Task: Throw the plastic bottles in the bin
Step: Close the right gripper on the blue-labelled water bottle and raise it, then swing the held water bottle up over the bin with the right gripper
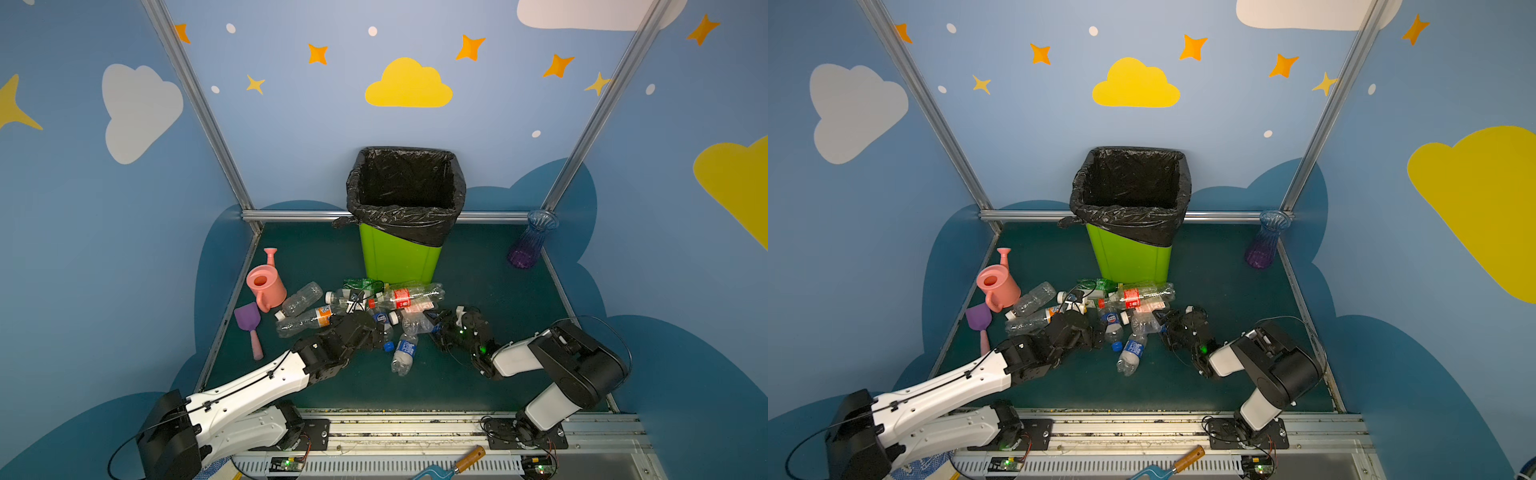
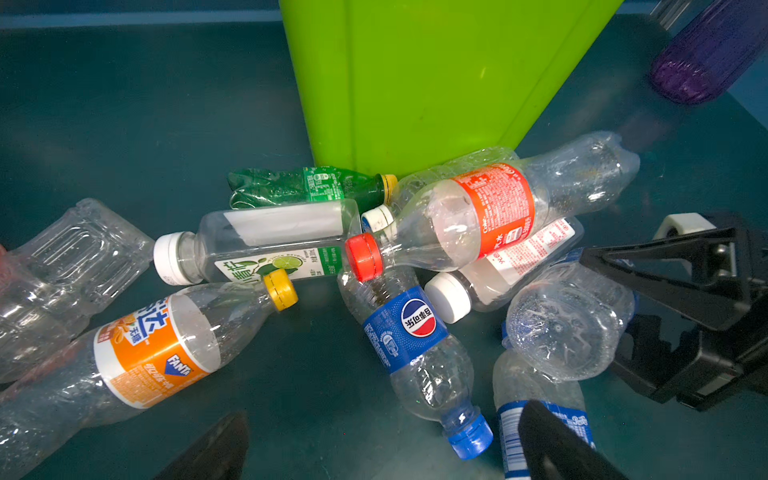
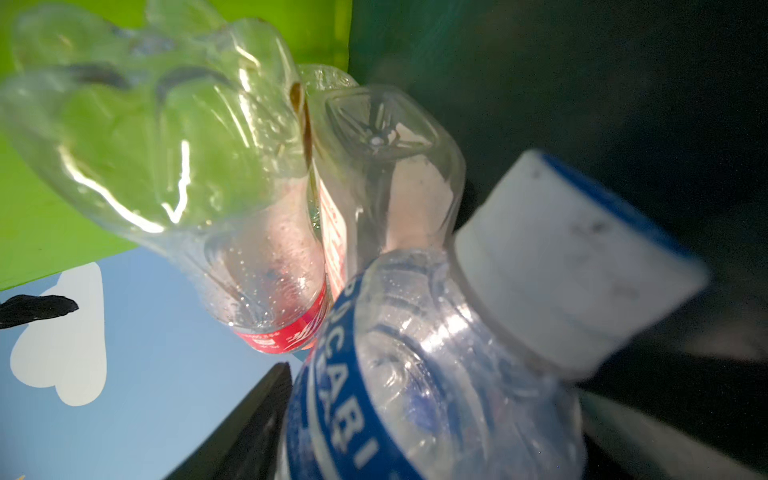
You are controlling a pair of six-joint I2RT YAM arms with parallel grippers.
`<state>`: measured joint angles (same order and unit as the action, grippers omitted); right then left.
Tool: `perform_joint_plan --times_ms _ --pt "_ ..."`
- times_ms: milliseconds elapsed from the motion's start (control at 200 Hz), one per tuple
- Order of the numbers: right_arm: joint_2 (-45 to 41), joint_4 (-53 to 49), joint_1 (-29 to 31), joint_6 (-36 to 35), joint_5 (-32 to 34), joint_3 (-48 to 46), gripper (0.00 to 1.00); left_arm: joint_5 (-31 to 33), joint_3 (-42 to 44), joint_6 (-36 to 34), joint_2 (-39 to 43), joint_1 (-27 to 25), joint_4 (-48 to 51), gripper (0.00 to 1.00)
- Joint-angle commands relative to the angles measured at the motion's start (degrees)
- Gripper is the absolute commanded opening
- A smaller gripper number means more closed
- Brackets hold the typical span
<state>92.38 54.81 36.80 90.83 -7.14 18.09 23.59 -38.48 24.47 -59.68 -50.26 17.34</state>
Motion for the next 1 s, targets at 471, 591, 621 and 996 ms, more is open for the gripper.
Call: perform_joint_plan --times_ms 471,591,621,996 --pt "-26.36 -29.67 0.83 -5.96 12.96 -1.89 0.66 -0.48 2.09 1.46 2.07 1.13 -1.52 1.0" --pt "-35.45 -37.5 -0.32 -10.03 15.09 -0.75 0.64 -0.23 2.09 1.21 2.11 1.51 -1.66 1.0" --pt "-37.91 -40.19 -0.93 -11.81 15.37 0.44 0.63 -0.23 2.17 1.21 2.11 1.77 -1.78 1.0" --pt "-50.76 -61.89 -12.13 -36.98 9.76 25.95 0.54 -1.63 4.44 1.81 3.51 4.97 -3.26 1.0"
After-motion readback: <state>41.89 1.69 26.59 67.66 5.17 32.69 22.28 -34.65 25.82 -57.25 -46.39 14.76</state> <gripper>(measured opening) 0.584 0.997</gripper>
